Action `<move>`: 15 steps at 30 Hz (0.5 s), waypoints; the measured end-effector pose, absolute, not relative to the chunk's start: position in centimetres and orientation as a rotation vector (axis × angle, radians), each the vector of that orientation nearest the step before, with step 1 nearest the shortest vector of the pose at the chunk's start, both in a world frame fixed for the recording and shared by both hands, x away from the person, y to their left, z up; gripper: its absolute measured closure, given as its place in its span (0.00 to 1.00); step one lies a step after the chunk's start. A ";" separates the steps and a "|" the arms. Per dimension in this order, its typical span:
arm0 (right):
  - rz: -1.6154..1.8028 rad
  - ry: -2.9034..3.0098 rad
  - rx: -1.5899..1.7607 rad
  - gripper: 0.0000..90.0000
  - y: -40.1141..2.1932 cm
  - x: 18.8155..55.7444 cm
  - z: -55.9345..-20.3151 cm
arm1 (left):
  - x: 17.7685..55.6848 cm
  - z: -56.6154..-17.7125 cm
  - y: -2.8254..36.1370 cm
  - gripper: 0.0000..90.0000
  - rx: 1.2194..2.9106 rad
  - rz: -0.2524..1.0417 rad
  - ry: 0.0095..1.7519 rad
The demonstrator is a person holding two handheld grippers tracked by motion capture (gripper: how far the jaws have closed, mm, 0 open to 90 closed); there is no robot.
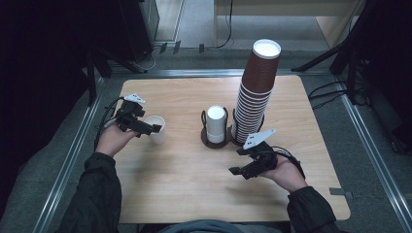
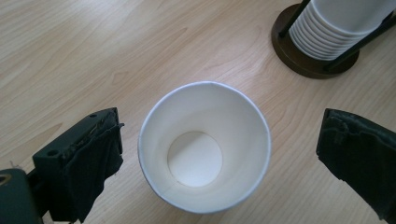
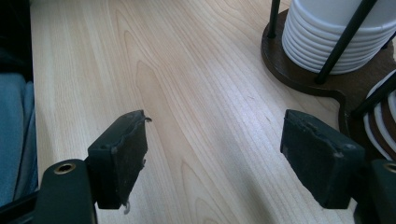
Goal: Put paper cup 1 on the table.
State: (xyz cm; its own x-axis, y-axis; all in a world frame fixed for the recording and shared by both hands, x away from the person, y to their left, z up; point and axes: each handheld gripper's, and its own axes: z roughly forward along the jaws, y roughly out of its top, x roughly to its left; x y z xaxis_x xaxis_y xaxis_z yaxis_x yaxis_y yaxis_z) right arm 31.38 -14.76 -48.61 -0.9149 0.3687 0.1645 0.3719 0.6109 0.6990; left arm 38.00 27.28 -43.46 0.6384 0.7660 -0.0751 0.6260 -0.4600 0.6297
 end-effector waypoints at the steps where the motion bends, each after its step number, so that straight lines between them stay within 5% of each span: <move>1: -1.225 -2.814 -0.649 0.26 -14.8 31.4 -48.6 | 37.9 -43.3 27.2 0.01 2.226 0.289 1.079; 15: -1.247 -2.808 -0.671 0.27 -15.5 31.5 -48.1 | 36.6 -42.1 24.5 0.01 2.236 0.258 1.025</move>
